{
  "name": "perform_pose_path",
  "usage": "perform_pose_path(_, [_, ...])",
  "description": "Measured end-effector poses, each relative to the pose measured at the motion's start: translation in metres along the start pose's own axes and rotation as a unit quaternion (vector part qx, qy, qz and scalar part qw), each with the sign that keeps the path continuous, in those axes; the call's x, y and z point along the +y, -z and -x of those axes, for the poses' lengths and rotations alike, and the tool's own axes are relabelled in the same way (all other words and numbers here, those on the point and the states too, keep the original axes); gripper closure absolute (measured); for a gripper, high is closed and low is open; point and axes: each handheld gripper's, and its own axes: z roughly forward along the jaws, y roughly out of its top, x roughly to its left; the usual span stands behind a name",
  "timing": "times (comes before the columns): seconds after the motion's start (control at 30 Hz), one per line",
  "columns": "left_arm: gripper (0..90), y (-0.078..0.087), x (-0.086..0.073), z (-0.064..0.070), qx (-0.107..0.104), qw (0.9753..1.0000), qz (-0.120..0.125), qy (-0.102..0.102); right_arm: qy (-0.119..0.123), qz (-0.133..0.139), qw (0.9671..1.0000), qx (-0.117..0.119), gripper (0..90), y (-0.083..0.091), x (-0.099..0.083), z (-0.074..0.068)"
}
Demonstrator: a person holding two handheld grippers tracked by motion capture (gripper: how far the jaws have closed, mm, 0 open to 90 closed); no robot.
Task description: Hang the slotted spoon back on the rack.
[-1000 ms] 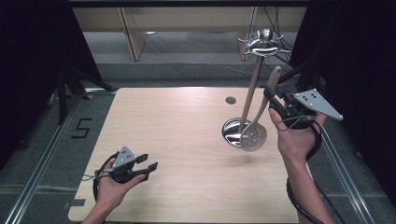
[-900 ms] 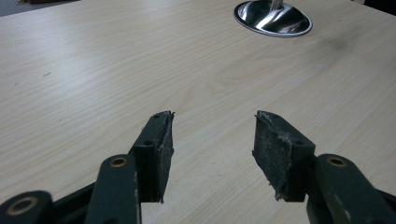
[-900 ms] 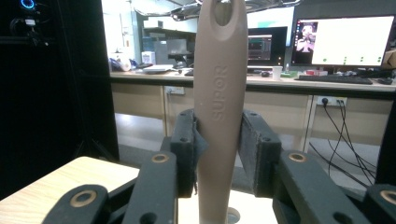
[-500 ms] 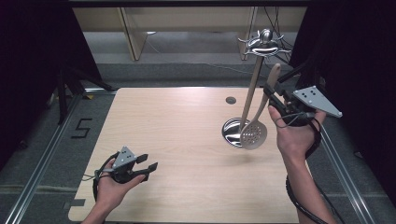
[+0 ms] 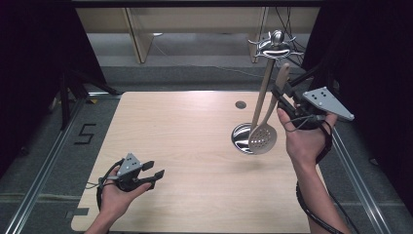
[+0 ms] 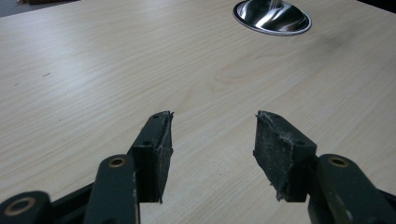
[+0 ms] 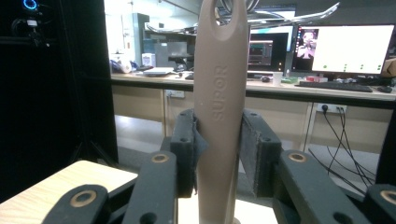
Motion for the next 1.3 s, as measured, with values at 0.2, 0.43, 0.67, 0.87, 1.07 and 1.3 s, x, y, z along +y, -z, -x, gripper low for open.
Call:
perform_pose_path(0.2, [45.5, 0.001, 0.000, -0.001, -0.001, 1.0000, -0.002, -0.006, 0.001, -0.005, 1.0000, 0.003, 69.1, -0.002, 0.001, -0.001])
perform_pose_path(0.43, [45.4, 0.001, 0.000, -0.001, -0.002, 1.0000, -0.002, -0.006, 0.001, -0.005, 1.0000, 0.001, 69.2, -0.004, 0.002, -0.001])
perform_pose_path(0.67, [45.3, 0.001, 0.000, -0.001, 0.001, 1.0000, -0.002, -0.005, -0.004, -0.011, 0.9999, 0.000, 69.1, -0.006, 0.002, -0.003])
perform_pose_path(0.87, [45.3, 0.001, 0.000, -0.001, 0.000, 1.0000, -0.002, -0.004, 0.000, -0.016, 0.9999, -0.002, 69.1, -0.008, 0.004, -0.002])
perform_pose_path(1.07, [45.3, 0.002, 0.000, -0.001, 0.001, 1.0000, -0.002, -0.005, -0.006, -0.020, 0.9998, -0.006, 69.1, -0.009, 0.006, -0.004])
perform_pose_path(1.3, [45.3, 0.002, 0.000, -0.001, 0.001, 1.0000, -0.001, -0.004, -0.010, -0.022, 0.9997, -0.010, 69.1, -0.012, 0.006, -0.006])
